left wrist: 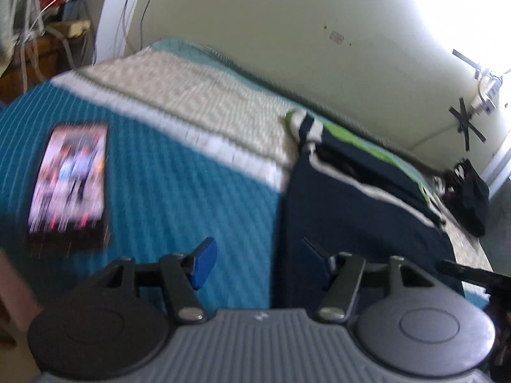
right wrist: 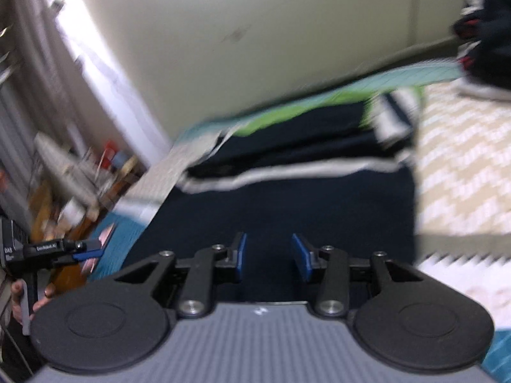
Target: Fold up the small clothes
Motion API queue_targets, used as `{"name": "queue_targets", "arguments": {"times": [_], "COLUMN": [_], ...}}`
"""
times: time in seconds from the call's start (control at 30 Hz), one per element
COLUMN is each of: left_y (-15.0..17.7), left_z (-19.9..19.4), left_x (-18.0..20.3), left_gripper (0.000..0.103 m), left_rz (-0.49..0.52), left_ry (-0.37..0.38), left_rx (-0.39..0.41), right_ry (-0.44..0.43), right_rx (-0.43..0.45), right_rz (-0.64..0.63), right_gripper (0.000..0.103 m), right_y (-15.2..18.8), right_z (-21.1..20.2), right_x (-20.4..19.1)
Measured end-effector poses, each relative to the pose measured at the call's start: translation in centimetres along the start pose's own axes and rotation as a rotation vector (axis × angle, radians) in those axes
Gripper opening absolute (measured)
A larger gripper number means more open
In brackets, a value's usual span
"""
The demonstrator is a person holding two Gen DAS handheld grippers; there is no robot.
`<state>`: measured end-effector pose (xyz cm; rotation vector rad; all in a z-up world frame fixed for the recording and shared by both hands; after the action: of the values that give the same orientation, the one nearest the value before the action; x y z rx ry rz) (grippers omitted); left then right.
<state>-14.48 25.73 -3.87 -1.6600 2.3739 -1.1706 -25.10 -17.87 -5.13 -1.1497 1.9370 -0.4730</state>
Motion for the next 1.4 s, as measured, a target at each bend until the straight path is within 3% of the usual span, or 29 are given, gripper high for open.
{"name": "queue_targets", "arguments": {"times": [0.03,0.17,0.37,0.57,0.67,0.73,0.8,0.93,1.1,1.2,1.27,1.33,1.4], "left_y": [1.0,4.0,6.6,7.5,7.6,7.4,7.3,7.4,7.5,7.5,7.1,6.4,5.6], "left_z": [-0.4,-1.1,0.0,1.9,2.0,2.0,2.2,3.1,2.4,1.6,0.6,-0.5,-1.3], "left_x": [-0.1,-0.5,0.4,-0.6,-1.5,-1.7,-1.5,-0.5,-0.3,-0.2,-0.1,-0.3,-0.4], "left_gripper": [0.060,0.070,0.076,0.085,0.091,0.091,0.090,0.079,0.030,0.015,0.014,0.014,0.014], "left_rz": [-0.002,0.012,0.078,0.046,0.017,0.009,0.017,0.045,0.040,0.027,0.013,-0.019,-0.049], "left_ry": [0.004,0.014,0.091,0.080,0.093,0.126,0.148,0.176,0.257,0.280,0.308,0.356,0.405], "left_rx": [-0.006,-0.035,-0.116,-0.153,-0.138,-0.132,-0.130,-0.147,-0.147,-0.149,-0.128,-0.104,-0.080], "right_ry": [-0.007,-0.023,-0.047,-0.034,-0.049,-0.040,-0.014,-0.031,-0.075,-0.103,-0.092,-0.096,-0.122], "right_rx": [-0.045,-0.073,-0.008,-0.036,-0.087,-0.114,-0.123,-0.131,-0.159,-0.184,-0.210,-0.229,-0.226], "right_rz": [-0.012,-0.067,0.029,0.103,0.110,0.099,0.094,0.116,0.118,0.129,0.137,0.143,0.157], "right_gripper": [0.038,0.039,0.040,0.043,0.049,0.058,0.060,0.061,0.062,0.061,0.056,0.023,0.019], "right_y": [0.6,2.6,4.8,7.9,9.8,10.9,11.6,12.1,12.5,12.4,12.6,12.7,12.6], "right_z": [0.6,-0.6,-5.3,-9.3,-11.2,-12.3,-13.0,-12.7,-11.2,-10.4,-9.7,-8.9,-8.5], "right_x": [-0.5,-2.2,-1.0,1.0,1.4,1.6,1.7,2.2,1.9,2.0,2.0,2.1,2.2]}}
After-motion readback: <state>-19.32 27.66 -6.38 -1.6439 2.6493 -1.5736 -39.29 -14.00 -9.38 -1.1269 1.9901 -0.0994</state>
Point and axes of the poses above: each gripper's, at about its wrist camera, not at the fingertips, and z roughly the way its jaws point, x to its right, y to its underside, the point moved 2 cm from there along z, roughly the way its jaws point, and after that the axes turned 9 degrees about -x, right-handed, at the moved point
